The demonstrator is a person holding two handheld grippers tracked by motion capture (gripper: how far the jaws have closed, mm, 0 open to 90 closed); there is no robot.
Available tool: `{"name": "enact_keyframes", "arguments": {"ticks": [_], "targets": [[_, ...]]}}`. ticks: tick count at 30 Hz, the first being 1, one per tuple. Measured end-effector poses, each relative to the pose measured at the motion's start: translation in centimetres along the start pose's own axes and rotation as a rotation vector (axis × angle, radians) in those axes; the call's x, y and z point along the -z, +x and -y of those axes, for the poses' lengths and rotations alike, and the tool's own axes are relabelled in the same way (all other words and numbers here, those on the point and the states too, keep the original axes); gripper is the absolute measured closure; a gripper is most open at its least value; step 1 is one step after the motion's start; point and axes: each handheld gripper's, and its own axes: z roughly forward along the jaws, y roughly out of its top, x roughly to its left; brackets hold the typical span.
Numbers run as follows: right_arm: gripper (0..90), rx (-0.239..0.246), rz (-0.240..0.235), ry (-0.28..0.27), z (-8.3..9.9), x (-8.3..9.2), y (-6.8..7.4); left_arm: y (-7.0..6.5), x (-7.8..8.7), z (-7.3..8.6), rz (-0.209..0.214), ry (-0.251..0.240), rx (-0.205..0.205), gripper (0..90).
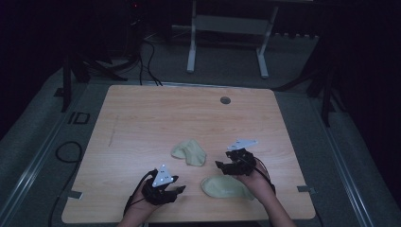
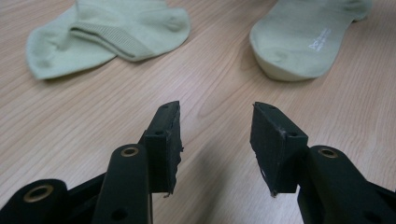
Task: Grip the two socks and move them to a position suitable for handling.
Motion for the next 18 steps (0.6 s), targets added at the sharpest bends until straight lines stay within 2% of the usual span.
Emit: {"name": "enact_keyframes", "arguments": {"ticks": [5,7,8,11,13,18], "targets": [[39.6,0.023,-0.008,0.010,-3.0,-1.8,0.8,0.1,0.7,0.7,-0.006,0.002,0.016,52.7],[39.6,0.026,-0.009,0.014,-3.4,-2.1,1.0,0.1,1.1,1.1,-0.007,0.000,0.025,52.7],[39.4,0.030,-0.014,0.023,-4.5,-3.1,1.4,0.1,1.2,1.3,-0.007,0.000,0.028,52.7],[39.4,0.042,-0.018,0.038,-5.6,-4.3,1.9,0.1,1.5,1.6,-0.008,0.001,0.037,52.7],[39.4,0.032,-0.029,0.047,-6.4,-5.1,2.1,0.4,1.5,1.7,-0.008,0.003,0.041,52.7],[39.6,0.033,-0.024,0.076,-8.4,-6.7,2.5,1.0,1.7,1.9,-0.019,-0.007,0.065,52.7]]}}
